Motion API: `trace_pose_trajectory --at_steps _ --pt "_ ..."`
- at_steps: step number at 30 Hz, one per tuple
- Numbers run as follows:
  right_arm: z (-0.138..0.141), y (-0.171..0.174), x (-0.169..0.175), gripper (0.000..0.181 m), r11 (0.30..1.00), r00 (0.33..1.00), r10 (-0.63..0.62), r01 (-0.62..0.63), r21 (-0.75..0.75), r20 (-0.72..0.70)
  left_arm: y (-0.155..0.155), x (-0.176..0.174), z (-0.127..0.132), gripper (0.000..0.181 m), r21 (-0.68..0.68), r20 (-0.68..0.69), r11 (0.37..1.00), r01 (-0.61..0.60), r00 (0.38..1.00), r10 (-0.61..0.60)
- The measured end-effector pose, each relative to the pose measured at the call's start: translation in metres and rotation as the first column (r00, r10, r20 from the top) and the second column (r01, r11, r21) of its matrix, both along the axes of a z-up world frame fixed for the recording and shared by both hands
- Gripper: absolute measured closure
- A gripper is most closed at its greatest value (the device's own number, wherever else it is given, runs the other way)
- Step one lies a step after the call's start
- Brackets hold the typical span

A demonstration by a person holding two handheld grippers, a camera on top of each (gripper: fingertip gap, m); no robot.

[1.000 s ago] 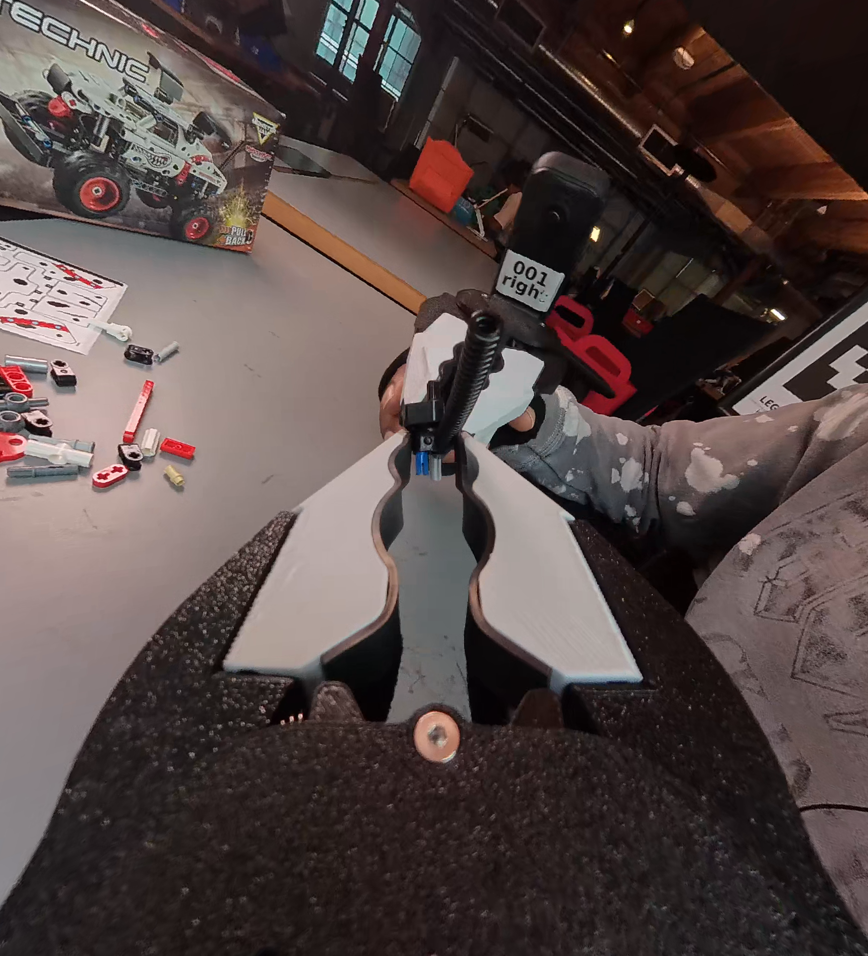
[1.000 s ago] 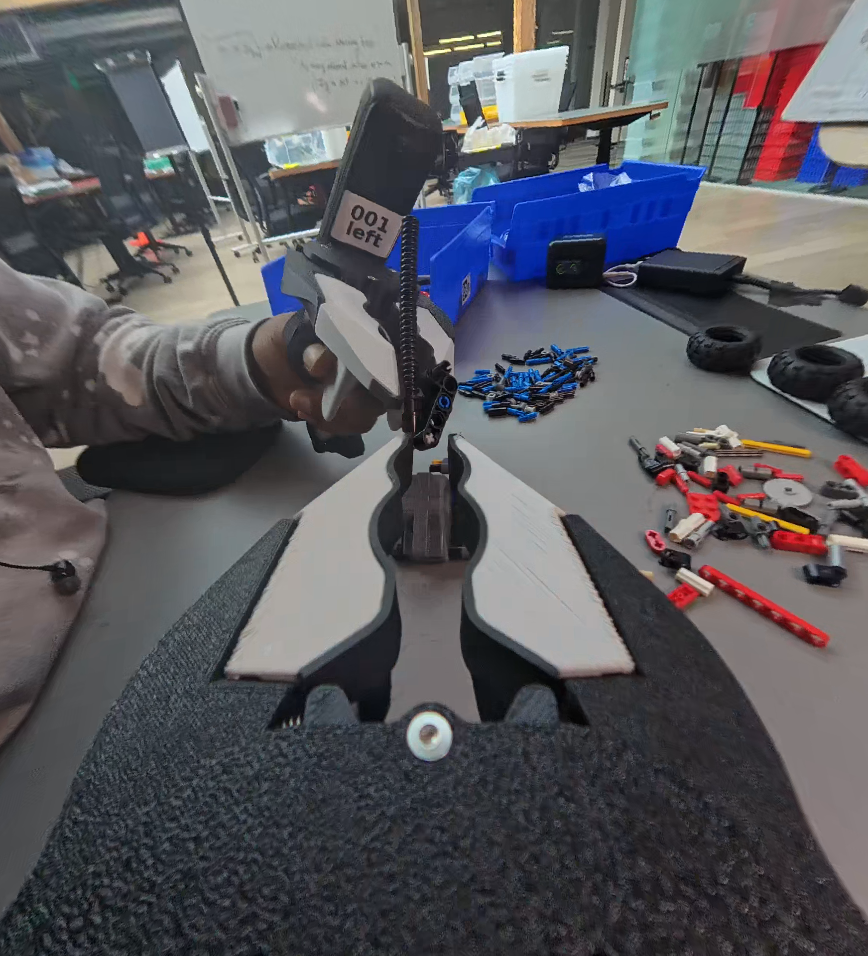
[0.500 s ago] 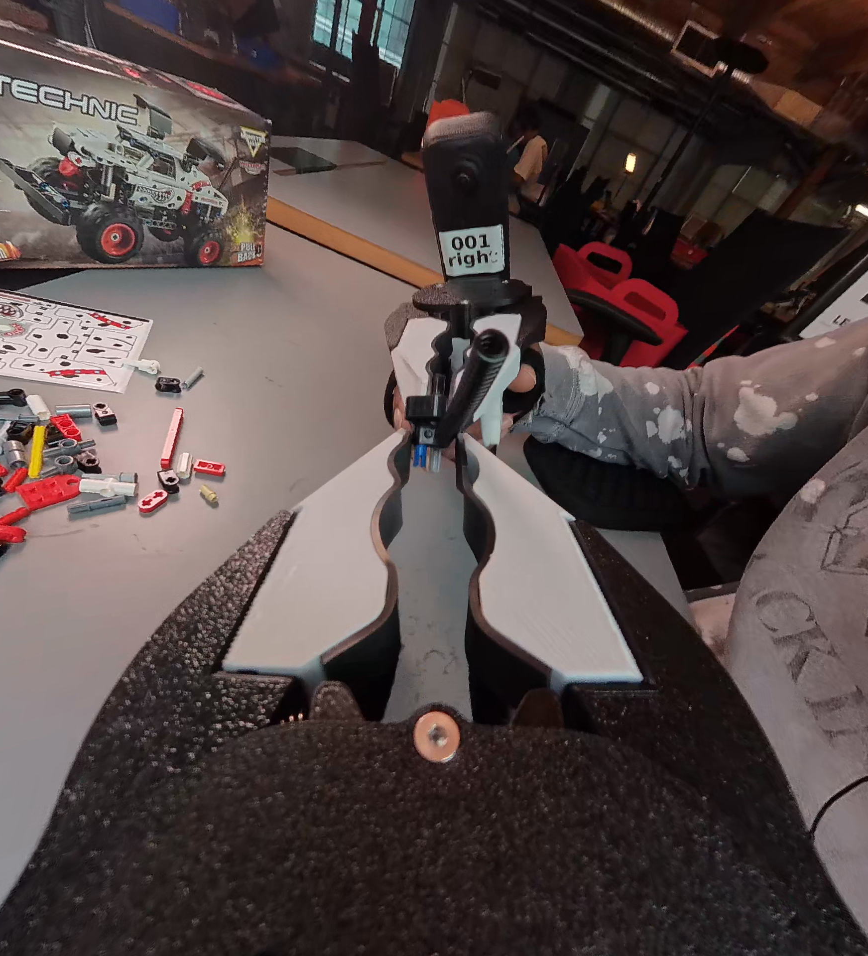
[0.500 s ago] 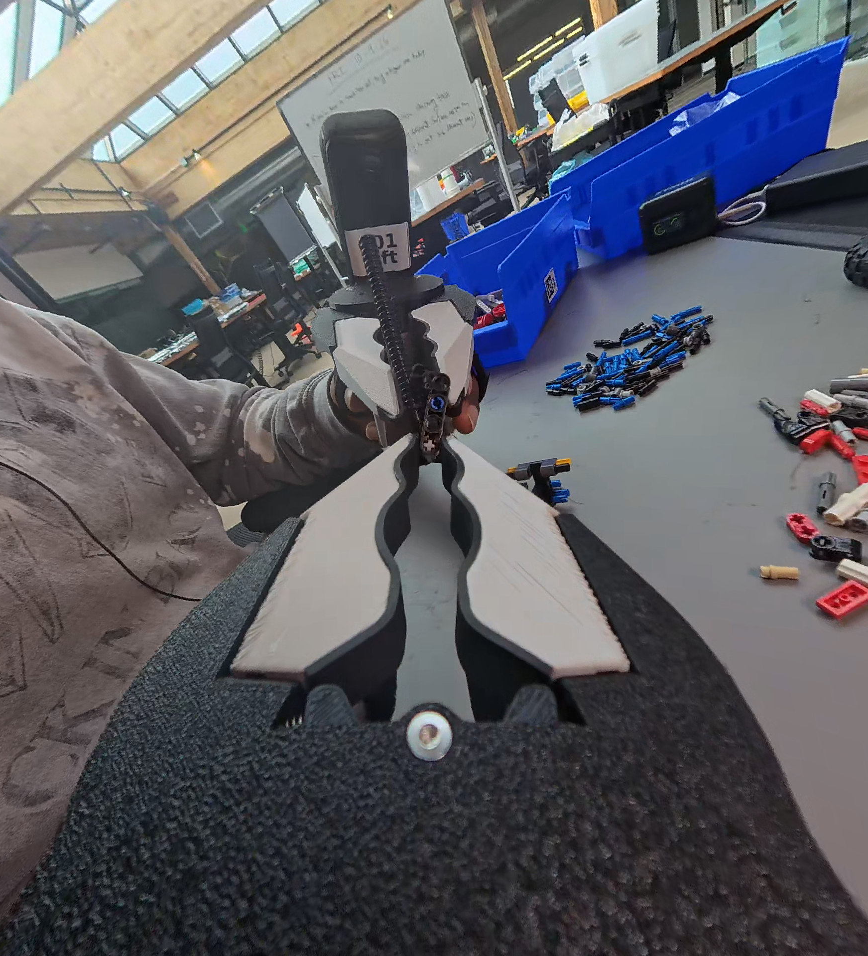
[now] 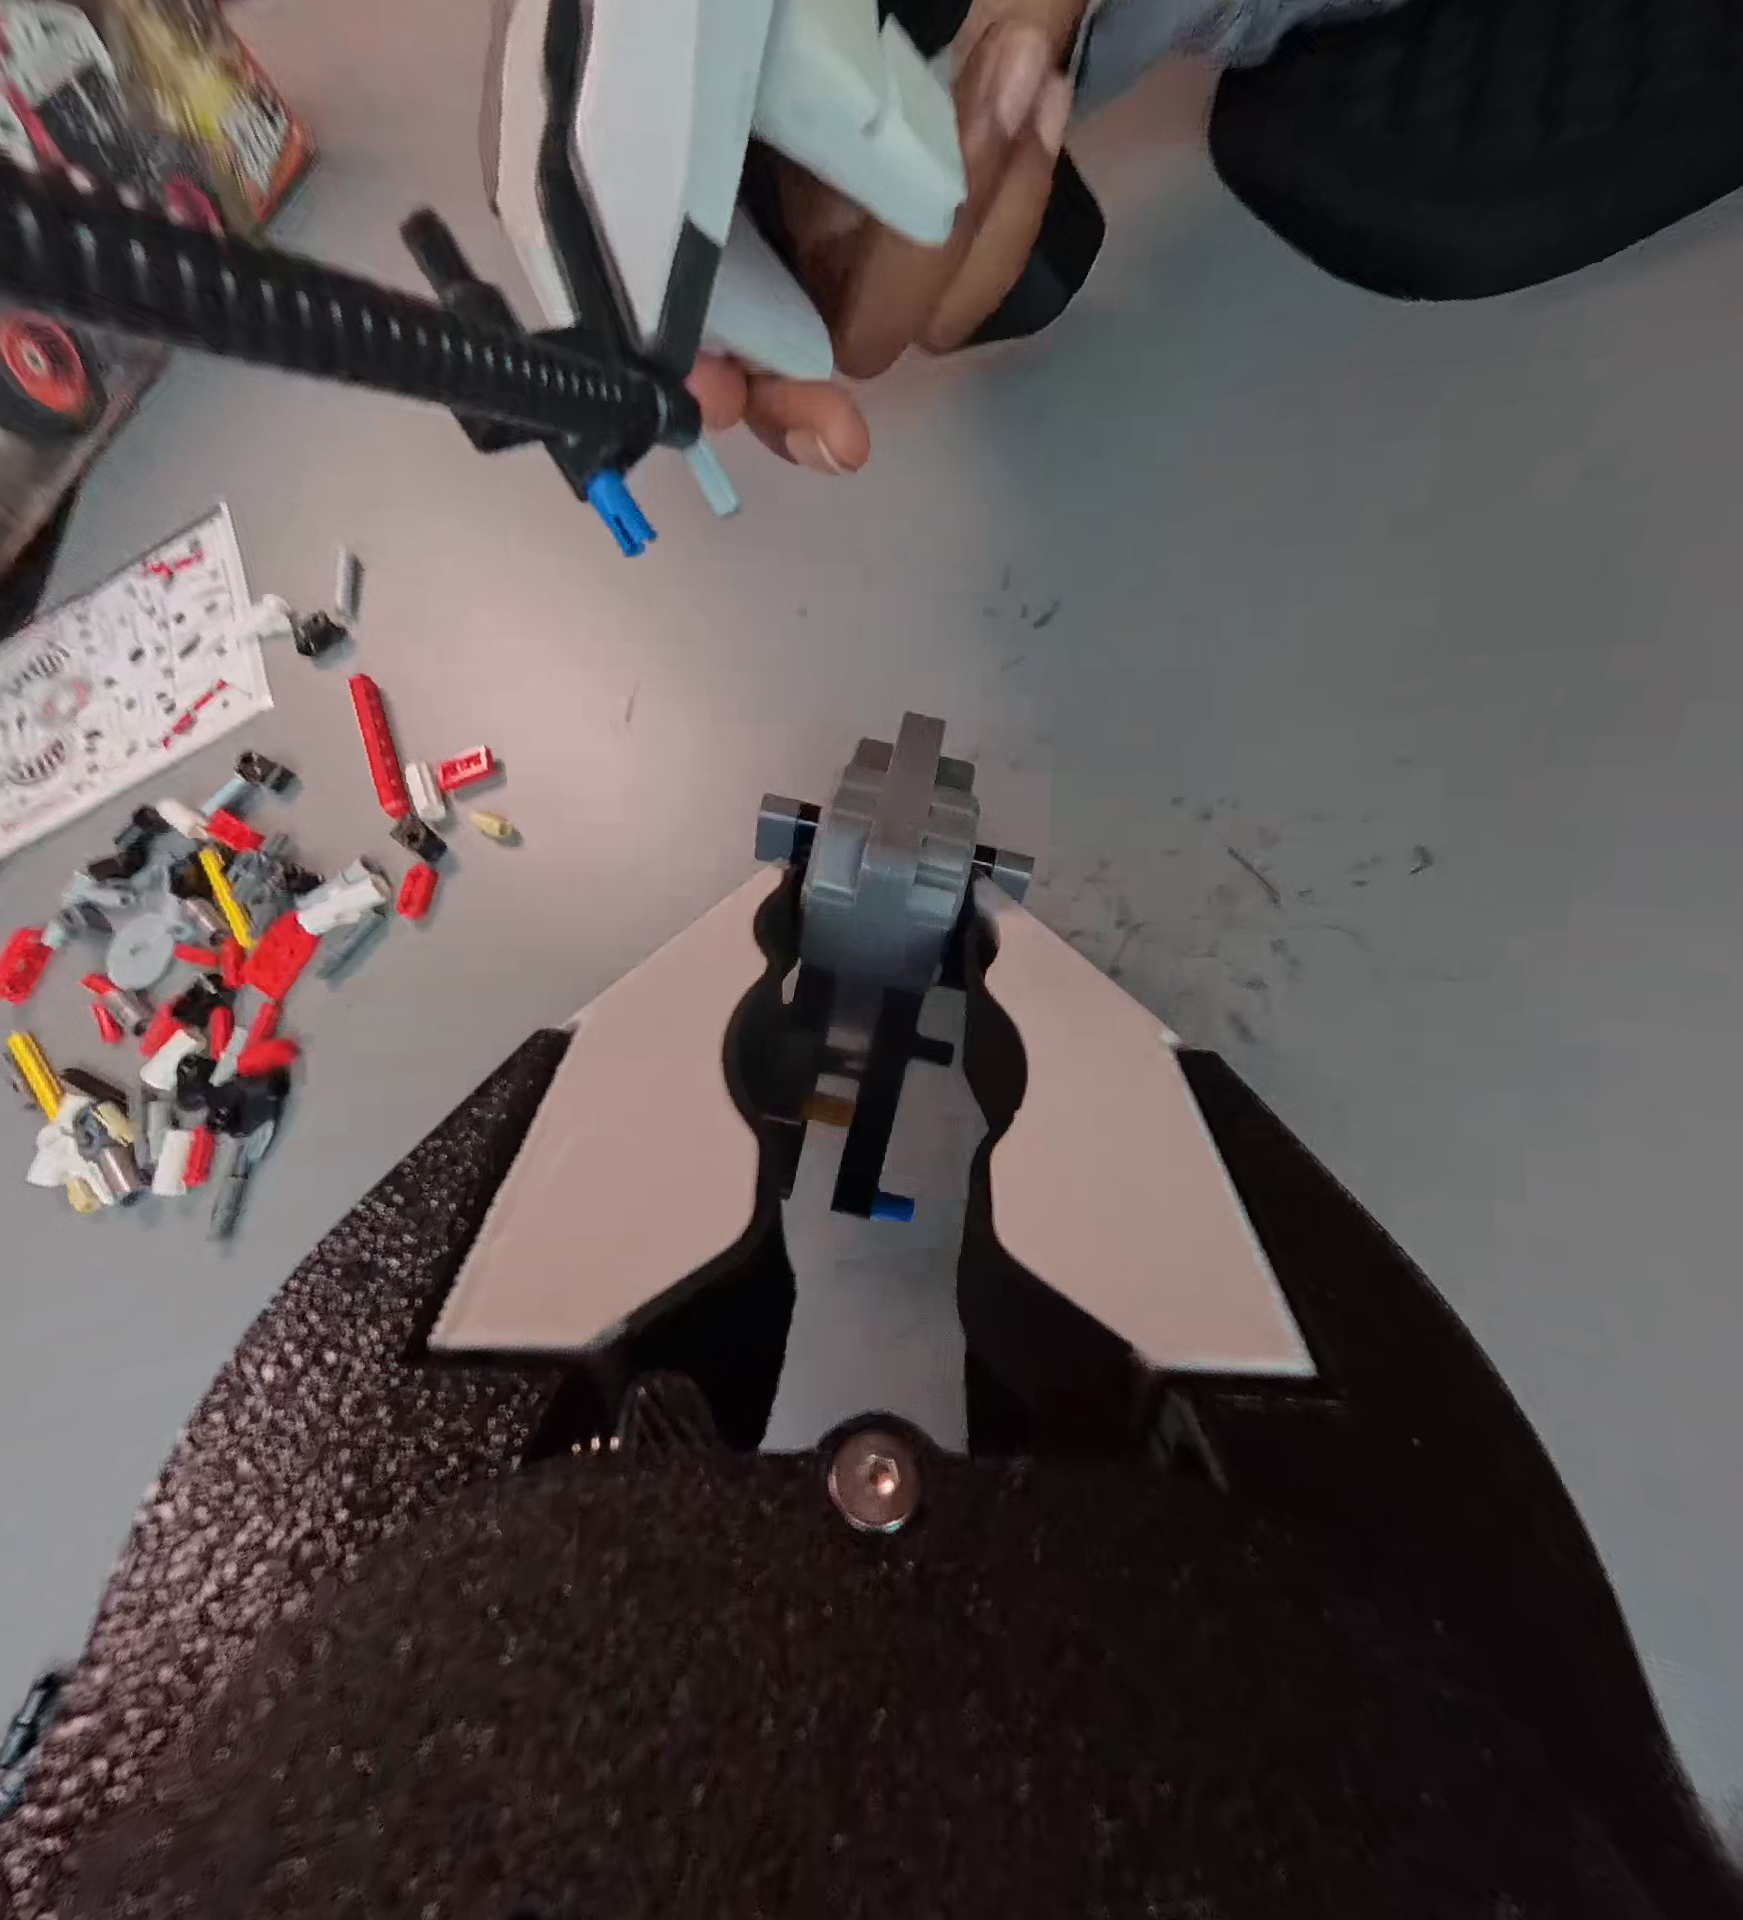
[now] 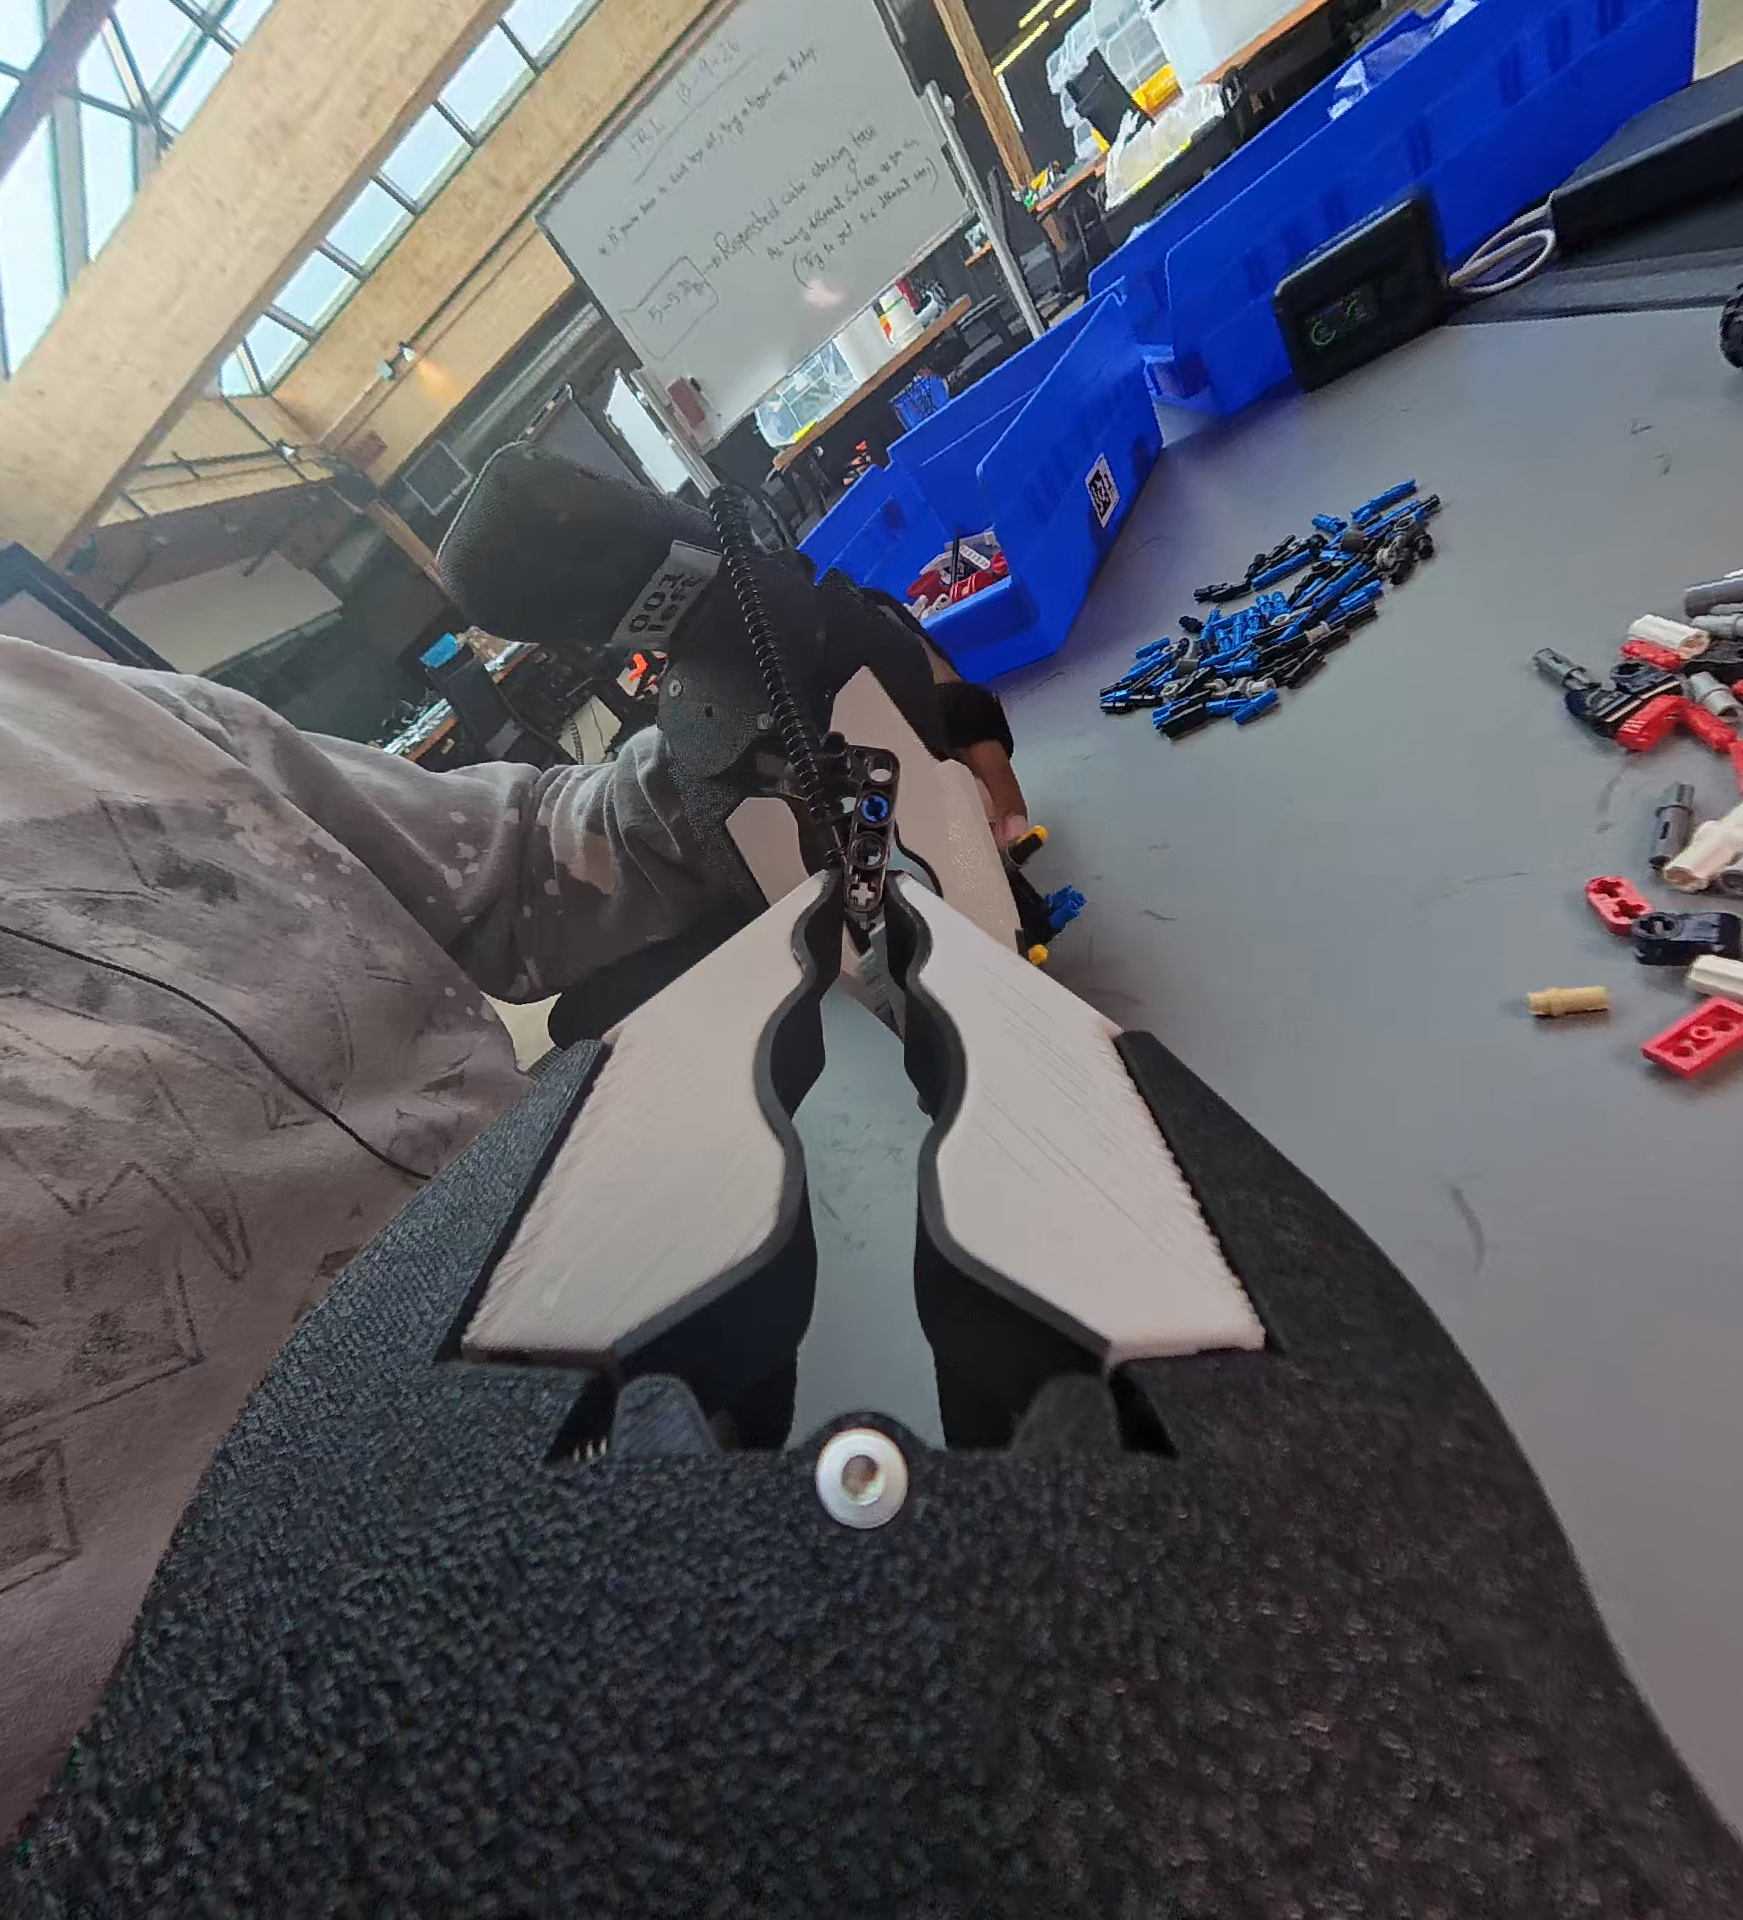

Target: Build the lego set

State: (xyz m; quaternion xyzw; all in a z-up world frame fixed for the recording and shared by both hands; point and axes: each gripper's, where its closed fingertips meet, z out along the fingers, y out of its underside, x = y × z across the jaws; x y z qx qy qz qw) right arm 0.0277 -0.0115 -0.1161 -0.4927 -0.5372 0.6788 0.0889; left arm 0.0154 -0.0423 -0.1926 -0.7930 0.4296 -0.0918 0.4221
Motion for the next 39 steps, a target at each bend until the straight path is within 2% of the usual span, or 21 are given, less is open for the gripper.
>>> trace_pose_trajectory --at_steps 1,3,6,9,12,18,24,28,34,39 --pt "0.001 -0.002 0.002 0.174 1.000 1.000 0.010 -0.010 -0.006 -0.001 -0.003 0.004 0.008 0.153 0.067 0.006 0.997 0.031 0.999 -0.032" --pt "0.004 -0.007 0.009 0.174 0.999 0.999 0.044 -0.044 -0.004 -0.017 -0.010 0.014 0.025 0.151 0.199 -0.016 0.975 0.102 0.995 -0.101" --pt "0.013 -0.020 0.023 0.174 0.992 0.990 0.130 -0.130 0.005 -0.060 -0.018 0.026 0.041 0.151 0.352 -0.137 0.918 0.184 0.980 -0.144" --pt "0.024 -0.035 0.039 0.174 0.974 0.965 0.227 -0.224 0.033 -0.130 -0.024 0.036 0.046 0.151 0.414 -0.225 0.880 0.233 0.963 -0.149" --pt "0.022 -0.046 0.049 0.174 0.954 0.944 0.296 -0.284 0.097 -0.144 -0.028 0.046 0.053 0.152 0.442 -0.224 0.859 0.256 0.960 -0.171" --pt "0.015 -0.057 0.053 0.174 0.934 0.928 0.351 -0.338 0.116 -0.123 -0.034 0.054 0.060 0.152 0.439 -0.137 0.862 0.253 0.967 -0.214" --pt "0.020 -0.063 0.059 0.174 0.914 0.904 0.404 -0.404 0.032 -0.142 -0.040 0.061 0.066 0.151 0.394 0.044 0.888 0.236 0.961 -0.274" --pt "0.021 -0.064 0.061 0.174 0.901 0.894 0.427 -0.434 -0.021 -0.139 -0.042 0.064 0.067 0.151 0.367 0.099 0.899 0.238 0.951 -0.292" --pt "0.015 -0.071 0.068 0.174 0.851 0.857 0.505 -0.515 -0.106 -0.102 -0.053 0.073 0.062 0.152 0.252 0.213 0.923 0.291 0.914 -0.346" --pt "0.015 -0.083 0.076 0.174 0.797 0.810 0.576 -0.586 -0.144 -0.107 -0.064 0.084 0.062 0.153 0.185 0.319 0.919 0.348 0.863 -0.392"
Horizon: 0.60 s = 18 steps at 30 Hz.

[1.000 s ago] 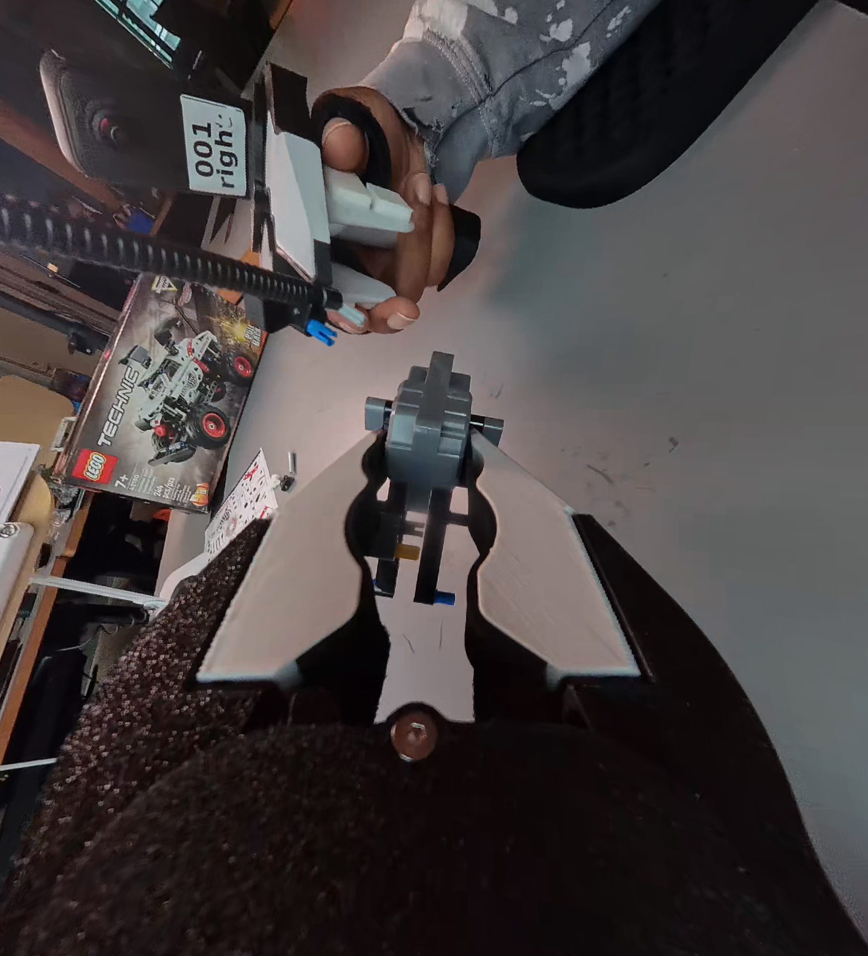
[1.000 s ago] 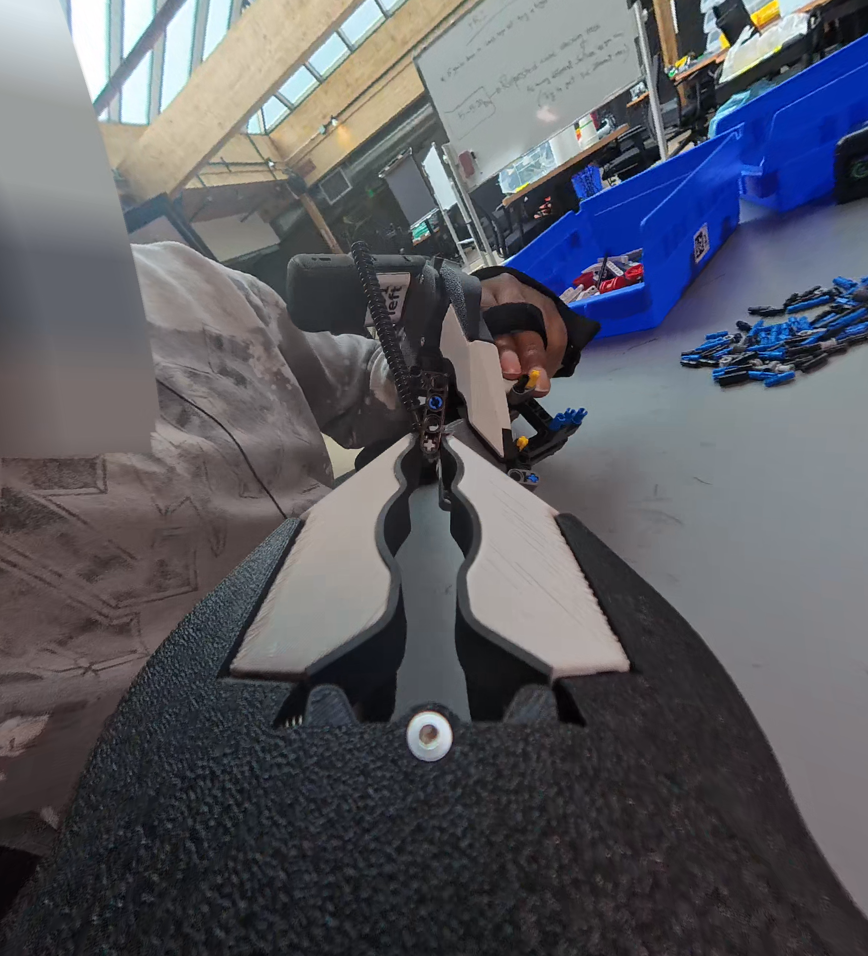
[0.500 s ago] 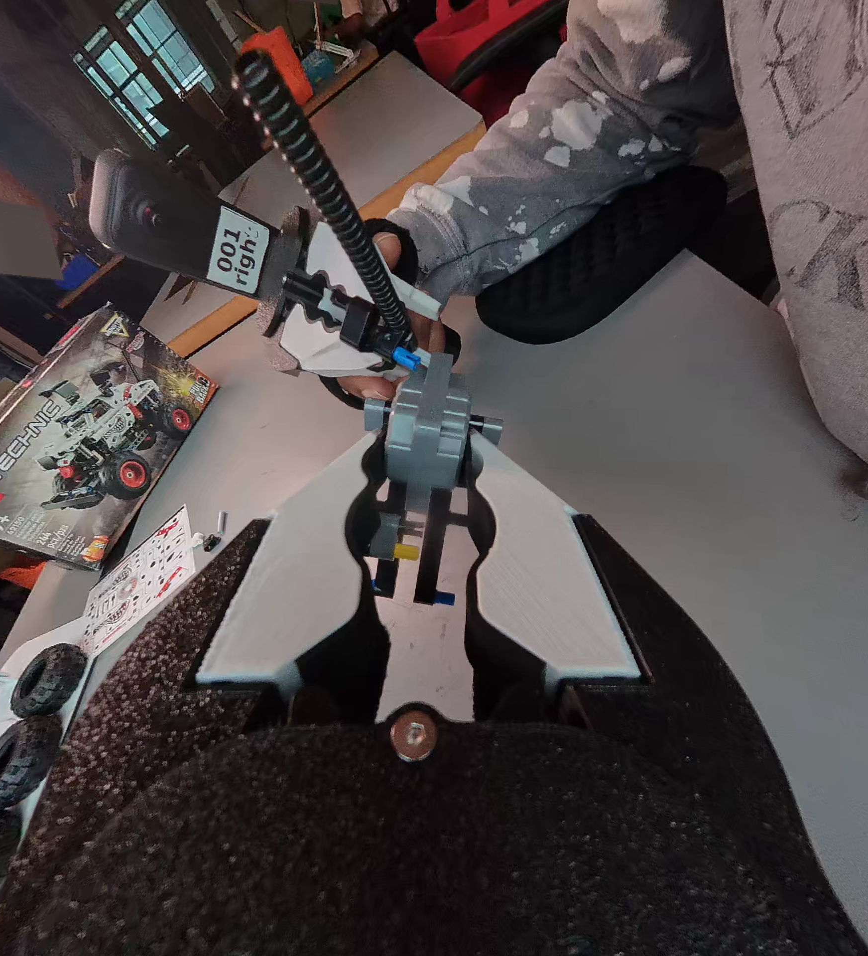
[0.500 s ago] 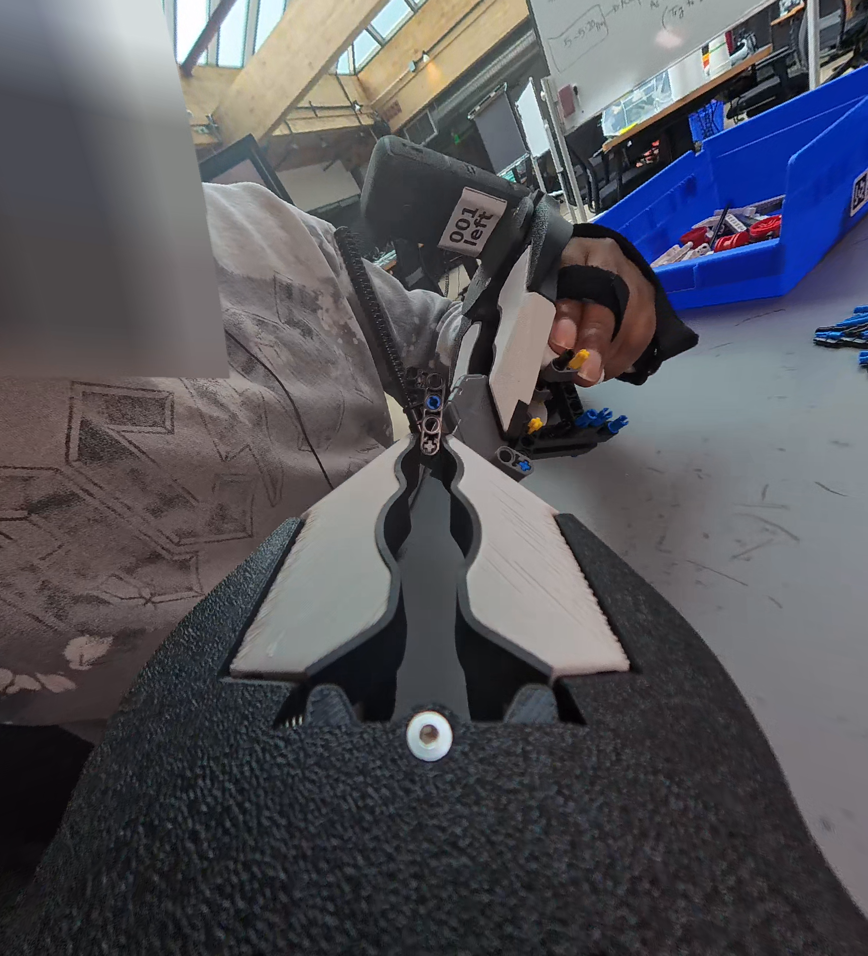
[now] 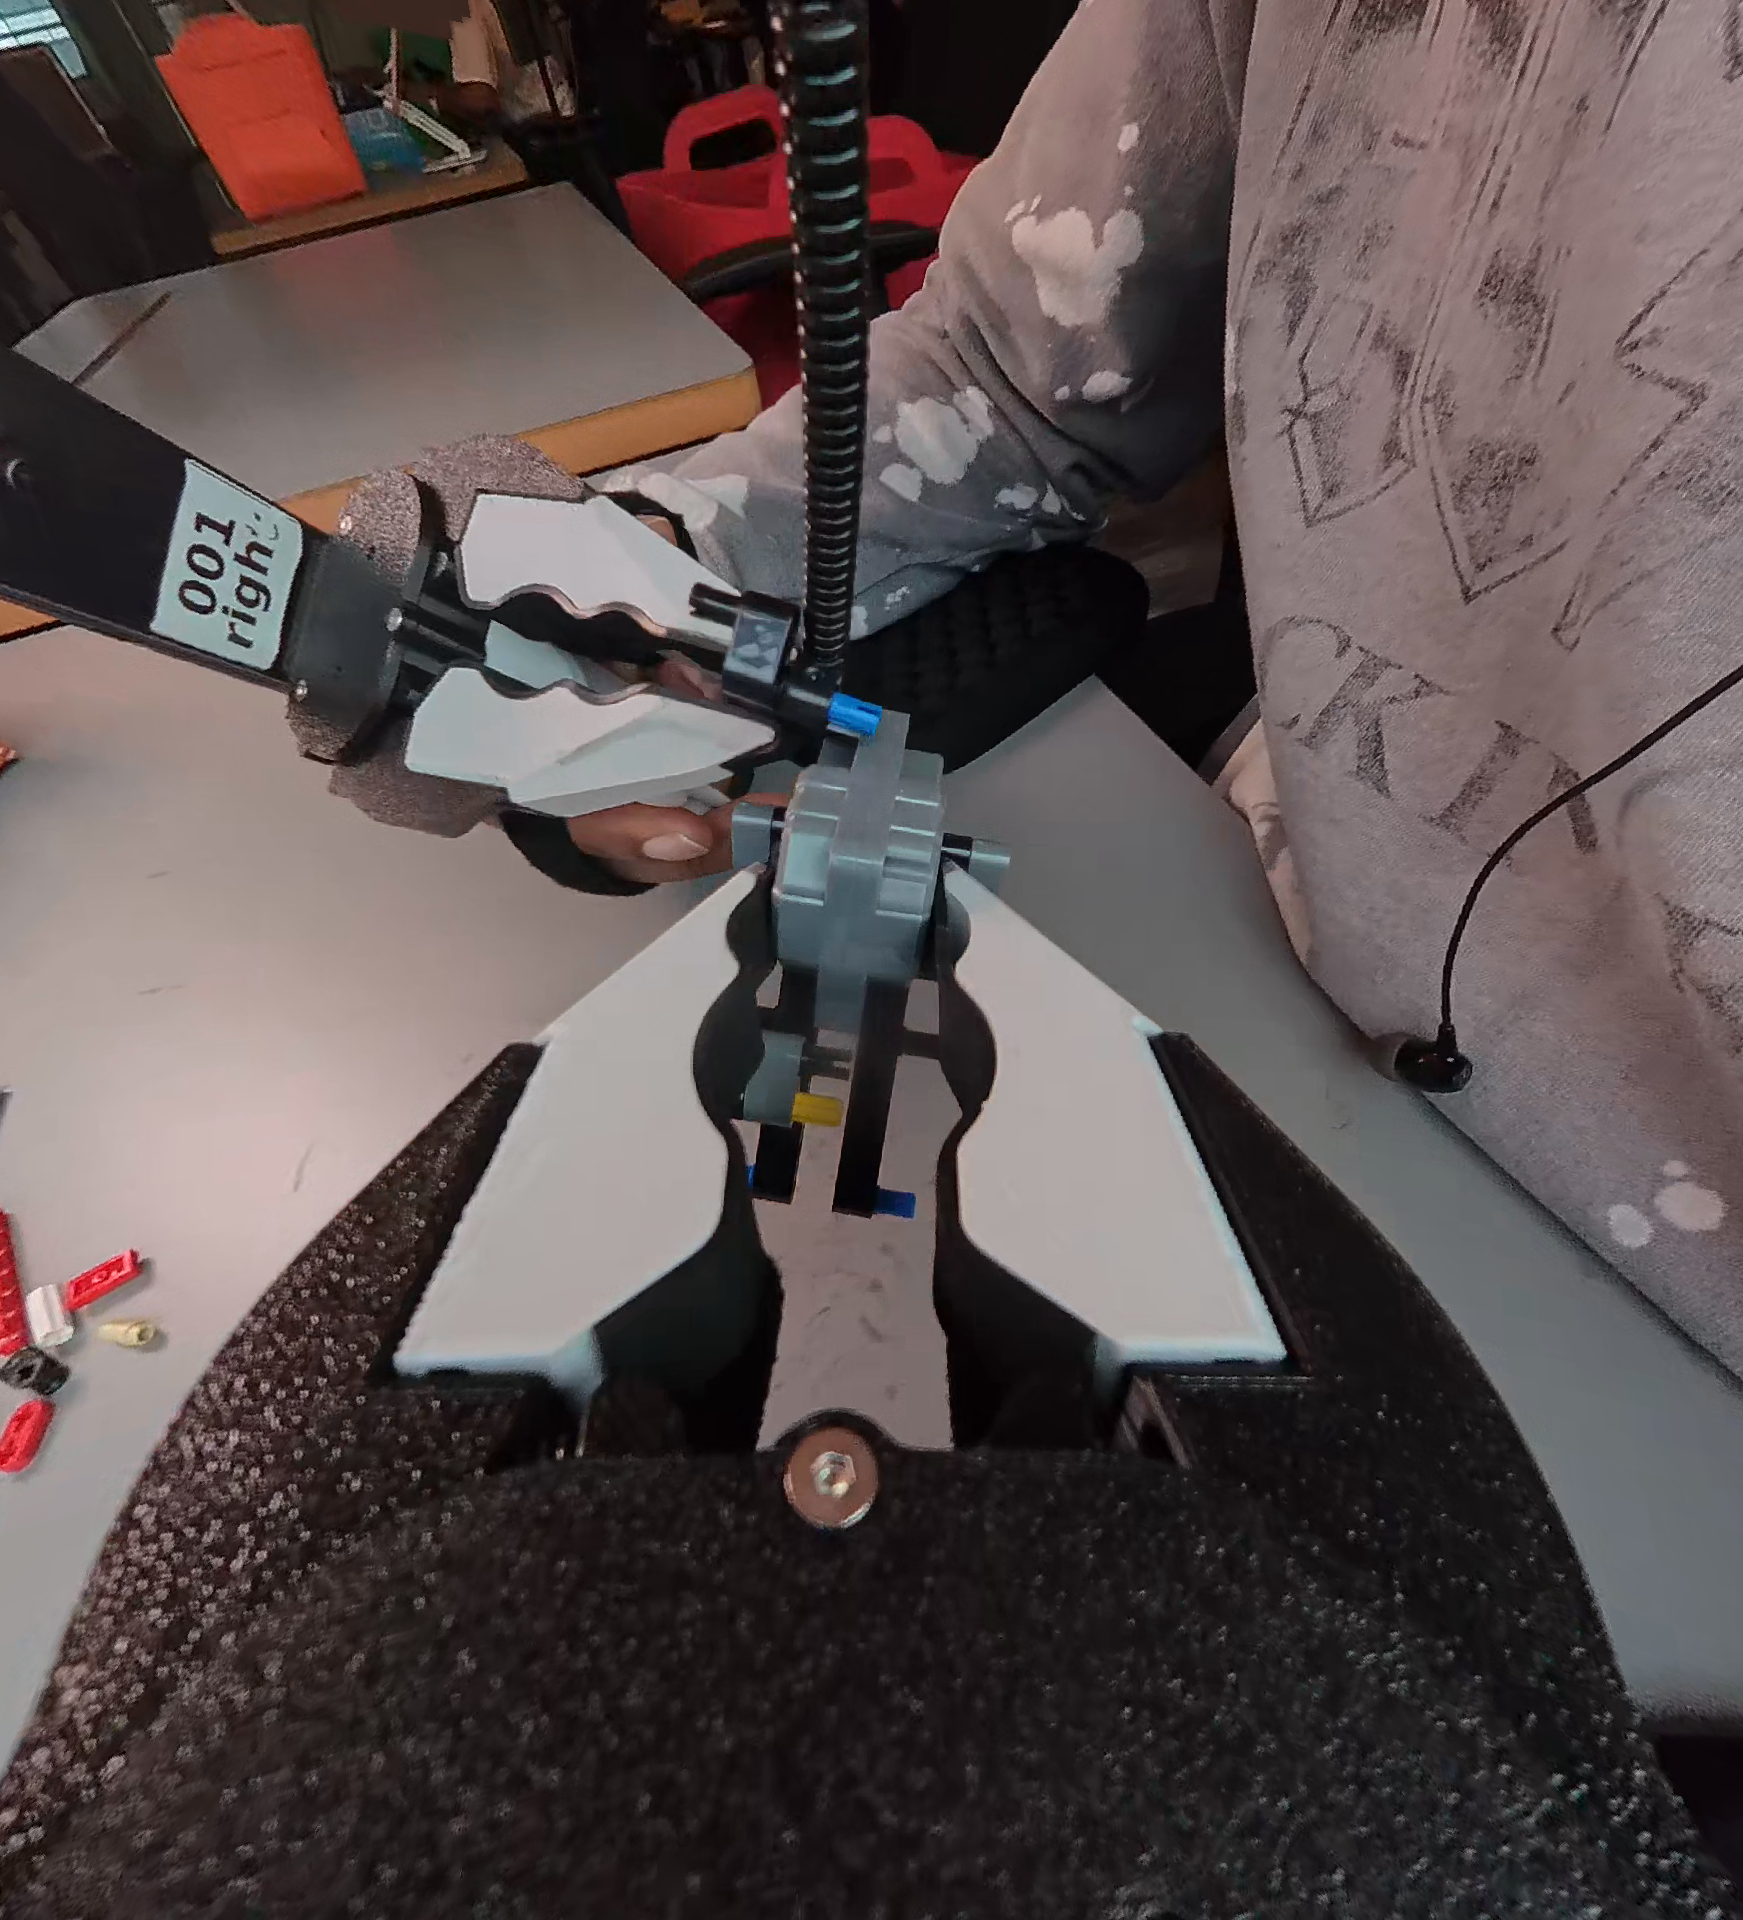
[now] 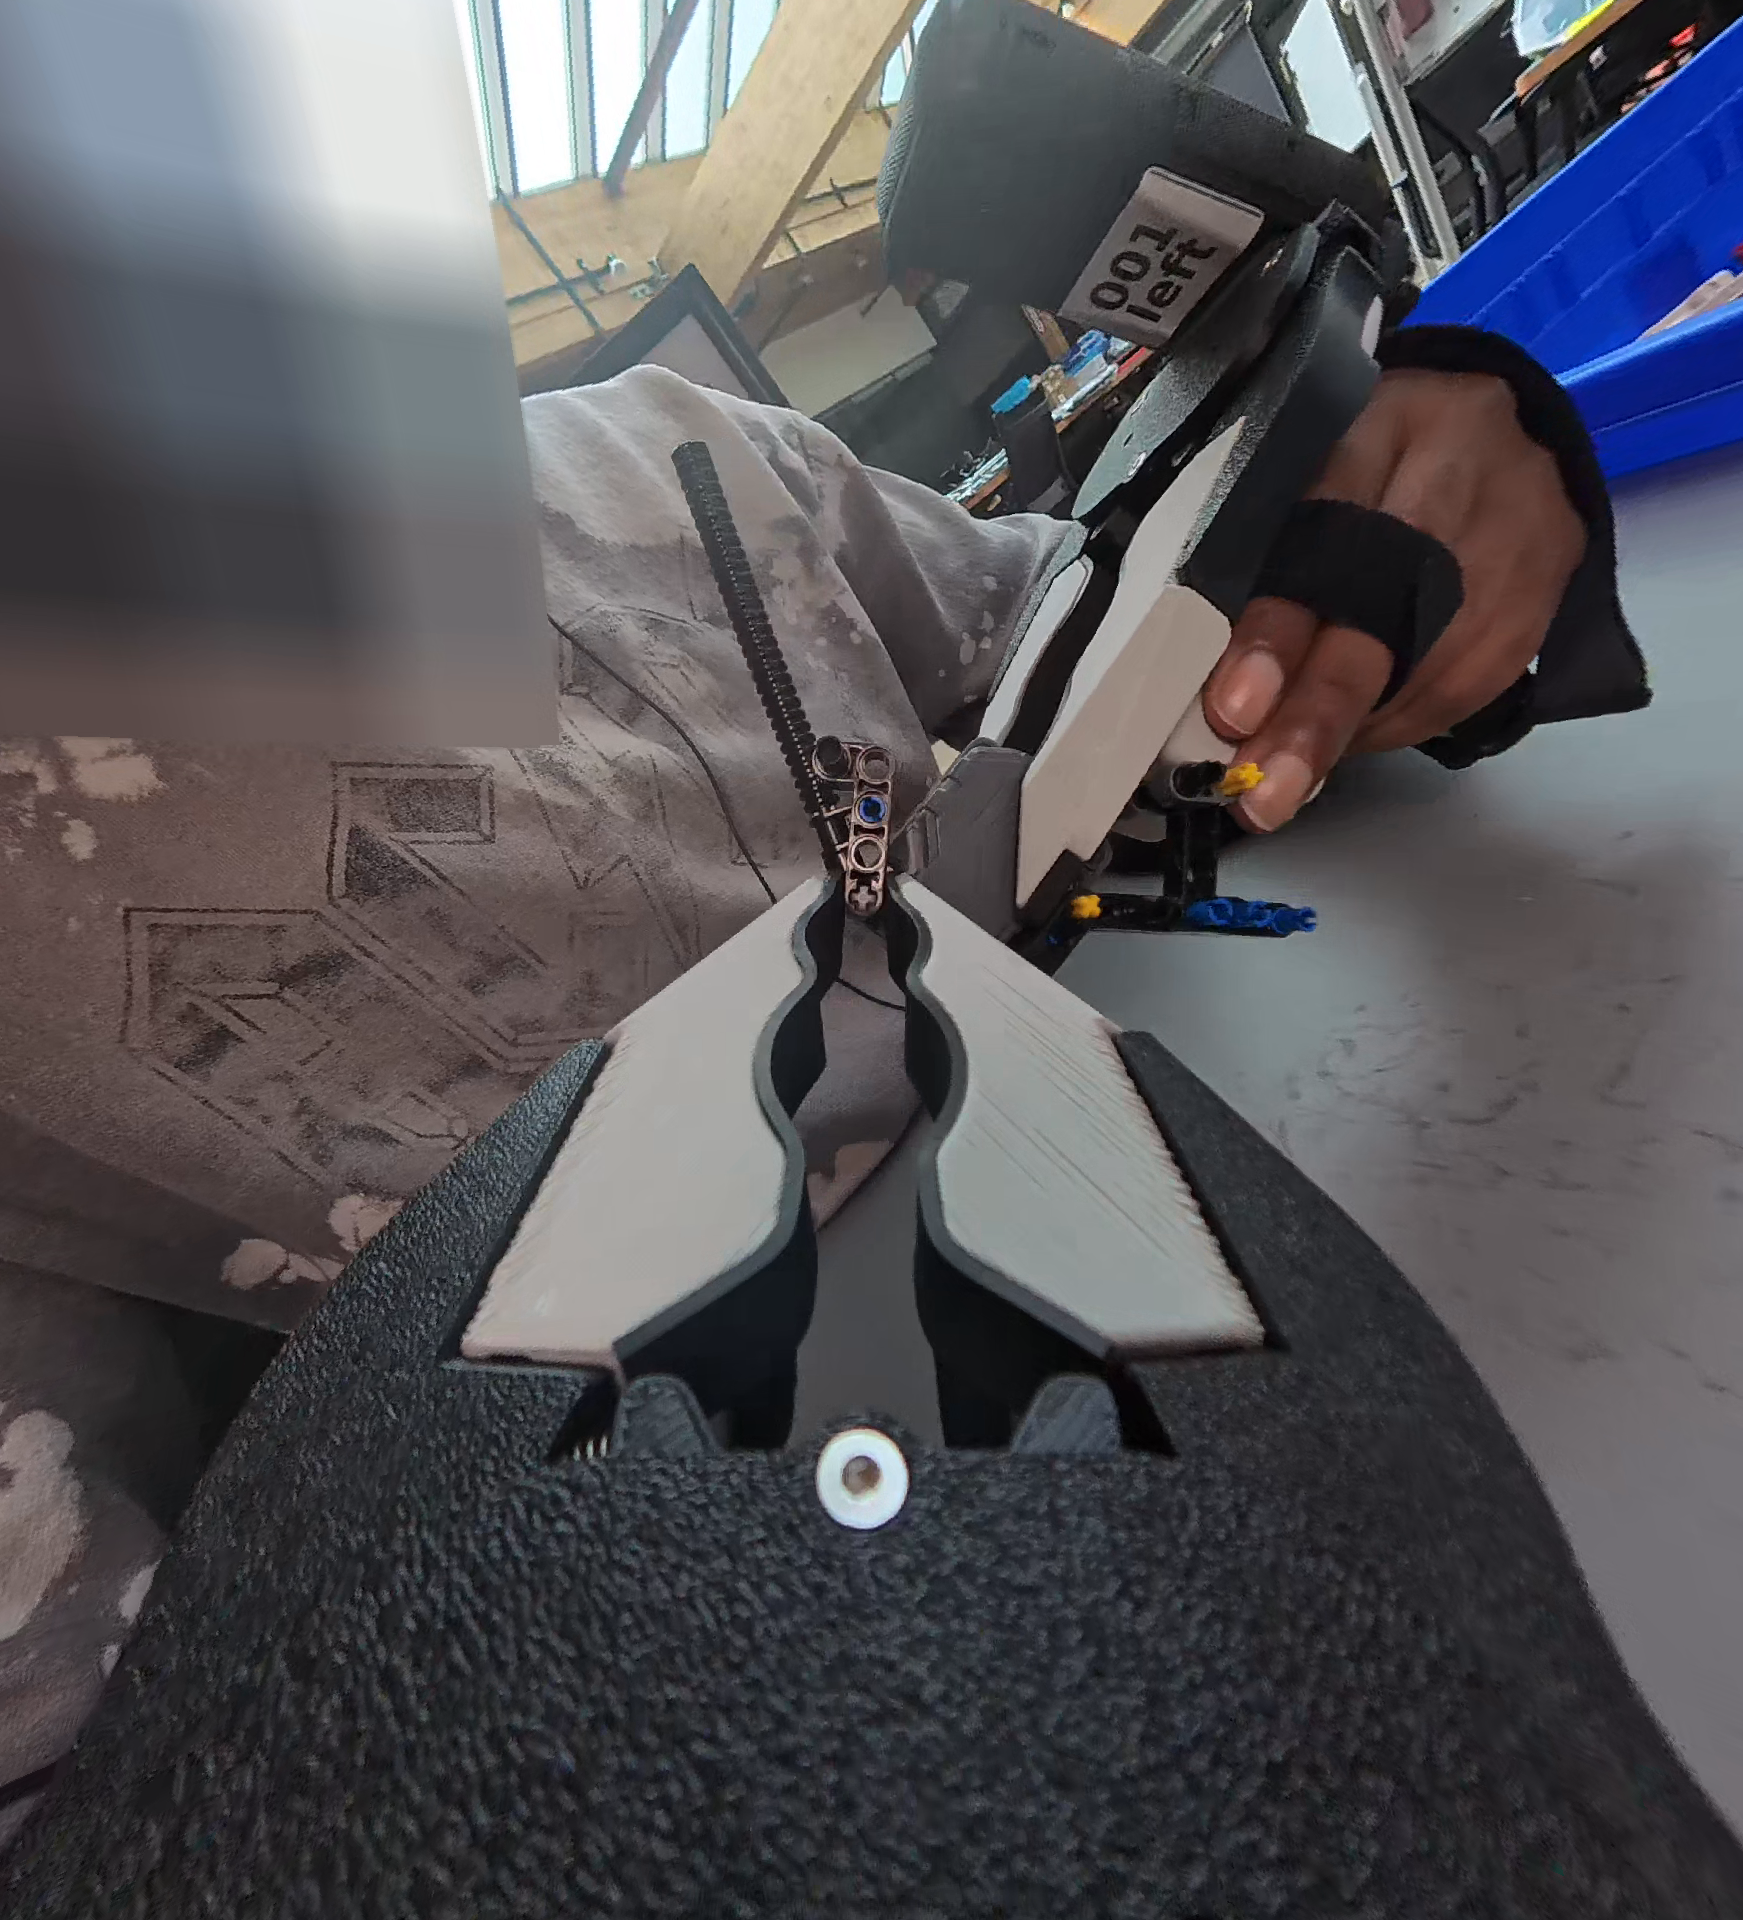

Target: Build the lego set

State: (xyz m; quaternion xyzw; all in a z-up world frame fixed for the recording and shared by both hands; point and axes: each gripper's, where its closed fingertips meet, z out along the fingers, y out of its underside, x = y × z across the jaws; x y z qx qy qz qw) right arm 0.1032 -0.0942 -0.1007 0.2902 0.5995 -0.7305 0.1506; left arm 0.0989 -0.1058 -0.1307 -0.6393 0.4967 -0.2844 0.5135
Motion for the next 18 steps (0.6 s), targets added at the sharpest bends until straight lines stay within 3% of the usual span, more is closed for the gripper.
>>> trace_pose_trajectory --at_steps 8,18 --pt "0.008 -0.006 0.007 0.174 0.996 0.998 0.056 -0.056 -0.064 -0.003 -0.007 0.011 0.007 0.153 -0.108 0.140 0.991 0.072 0.989 -0.056" --pt "-0.010 0.000 -0.001 0.174 0.999 0.995 0.018 -0.014 -0.038 0.095 -0.001 -0.002 -0.010 0.152 -0.117 0.010 0.993 0.010 1.000 -0.009"
